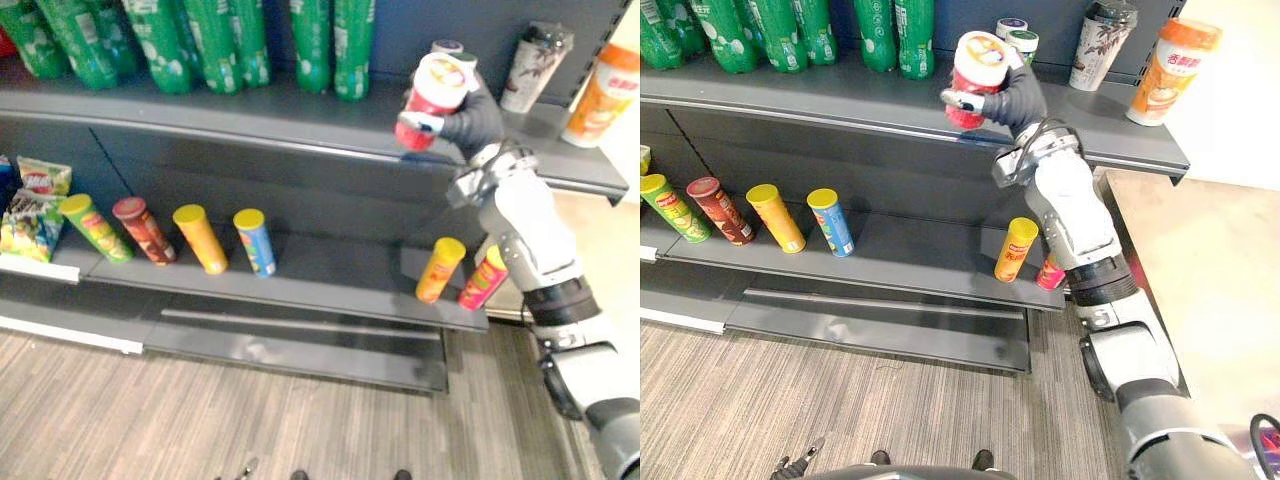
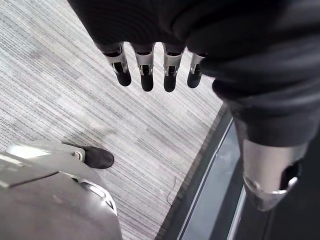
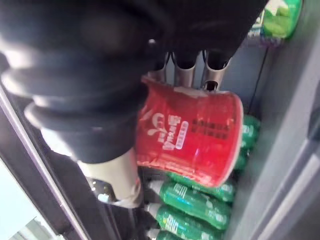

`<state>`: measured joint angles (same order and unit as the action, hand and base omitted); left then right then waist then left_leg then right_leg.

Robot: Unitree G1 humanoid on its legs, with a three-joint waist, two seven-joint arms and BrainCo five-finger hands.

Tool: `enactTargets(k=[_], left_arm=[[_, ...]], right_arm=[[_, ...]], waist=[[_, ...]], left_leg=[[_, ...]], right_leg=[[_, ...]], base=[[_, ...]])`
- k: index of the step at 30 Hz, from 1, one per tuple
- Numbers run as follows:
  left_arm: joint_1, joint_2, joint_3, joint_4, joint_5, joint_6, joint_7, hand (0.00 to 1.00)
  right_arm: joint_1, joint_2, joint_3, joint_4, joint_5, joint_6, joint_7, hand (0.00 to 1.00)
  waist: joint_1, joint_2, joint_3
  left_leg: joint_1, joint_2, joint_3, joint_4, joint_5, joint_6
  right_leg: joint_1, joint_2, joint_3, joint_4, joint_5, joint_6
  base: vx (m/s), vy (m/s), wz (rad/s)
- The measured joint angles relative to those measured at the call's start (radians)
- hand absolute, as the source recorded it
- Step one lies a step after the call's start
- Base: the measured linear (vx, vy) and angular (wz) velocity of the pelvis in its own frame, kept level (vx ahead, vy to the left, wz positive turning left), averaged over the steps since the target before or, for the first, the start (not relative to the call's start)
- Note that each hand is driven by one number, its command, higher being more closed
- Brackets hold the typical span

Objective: Put the gum and the chips on the shelf.

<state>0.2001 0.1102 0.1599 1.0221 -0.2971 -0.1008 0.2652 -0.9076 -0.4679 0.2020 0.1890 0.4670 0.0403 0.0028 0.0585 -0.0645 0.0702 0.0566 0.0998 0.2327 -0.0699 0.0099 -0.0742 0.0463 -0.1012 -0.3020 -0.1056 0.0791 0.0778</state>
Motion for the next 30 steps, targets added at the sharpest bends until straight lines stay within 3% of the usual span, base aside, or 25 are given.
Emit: enactTargets(k=[7,25,30], left_arm=[[0.003,0.008,-0.015,-0.008,0.039,0.003,-0.014,0.00],[0.041,0.008,-0.046,-0.047,0.044,0.017,-0.035,0.00],[0.042,0.006,-0.048,-0.048,0.044,0.017,-0.035,0.00]], right_arm=[[-0.081,-0.073,-0.027,0.176,-0.027,-0.073,-0.015,1.00],[-0.081,-0.073,-0.038,0.391,-0.042,-0.075,-0.007,1.00],[-0.087,-0.070,-0.039,0.411,-0.057,-0.108,-0.017,1.00]], waist=[[0.007,0.000,0.000],[0.031,0.021,0.027],[0.035,0.022,0.043]], left_leg=[[0.005,-0.001,-0.024,-0.024,0.022,0.001],[-0.001,-0.021,-0.047,-0.025,0.025,0.003],[-0.001,-0.023,-0.054,-0.025,0.026,0.006]], right_leg=[[0.007,0.001,-0.020,0.000,0.001,-0.001],[0.011,-0.010,-0.047,0.000,0.003,0.000],[0.014,-0.012,-0.055,0.000,0.002,0.000]], base=[[-0.02,-0.009,0.09],[0.00,0.002,0.03],[0.00,0.001,0.04]])
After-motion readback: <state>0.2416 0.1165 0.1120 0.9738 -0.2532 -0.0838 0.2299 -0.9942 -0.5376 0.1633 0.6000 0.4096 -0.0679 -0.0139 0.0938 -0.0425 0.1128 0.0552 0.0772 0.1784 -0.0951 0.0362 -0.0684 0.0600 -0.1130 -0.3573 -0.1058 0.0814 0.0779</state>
